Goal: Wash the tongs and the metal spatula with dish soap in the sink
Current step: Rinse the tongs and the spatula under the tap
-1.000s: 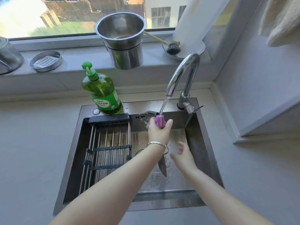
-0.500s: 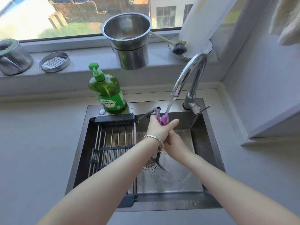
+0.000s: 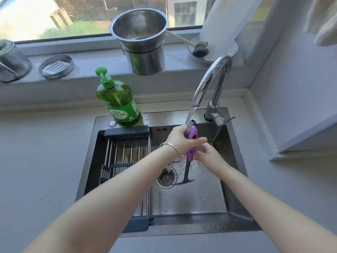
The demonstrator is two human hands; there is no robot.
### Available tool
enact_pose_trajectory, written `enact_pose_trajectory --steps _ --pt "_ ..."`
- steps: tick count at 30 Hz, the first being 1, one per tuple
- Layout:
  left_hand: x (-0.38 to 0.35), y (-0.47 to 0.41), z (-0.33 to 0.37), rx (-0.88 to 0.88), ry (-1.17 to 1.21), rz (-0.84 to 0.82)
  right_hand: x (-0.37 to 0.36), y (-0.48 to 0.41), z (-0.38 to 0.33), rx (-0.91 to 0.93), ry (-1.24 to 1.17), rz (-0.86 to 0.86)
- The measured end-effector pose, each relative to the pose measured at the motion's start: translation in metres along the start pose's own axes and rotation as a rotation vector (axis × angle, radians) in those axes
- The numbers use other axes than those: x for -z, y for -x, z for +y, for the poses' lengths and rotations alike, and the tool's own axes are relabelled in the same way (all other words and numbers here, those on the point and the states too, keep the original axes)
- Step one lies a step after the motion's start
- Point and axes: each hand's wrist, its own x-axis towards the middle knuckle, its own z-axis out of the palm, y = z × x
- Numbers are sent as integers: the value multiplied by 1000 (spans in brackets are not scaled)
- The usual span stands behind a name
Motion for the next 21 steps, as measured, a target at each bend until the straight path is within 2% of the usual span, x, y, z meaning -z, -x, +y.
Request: enact_pose_trajectory --steps 5,10,16,21 --pt "-4 -5 10 40 -67 6 31 11 32 -163 17 156" --pt "8 2 3 -15 11 107 45 12 39 -200 66 237" --pt "24 12 -9 -50 101 163 58 -16 20 -162 132 394" --pt "25 14 -9 -42 122 161 76 -52 -2 -278 33 569"
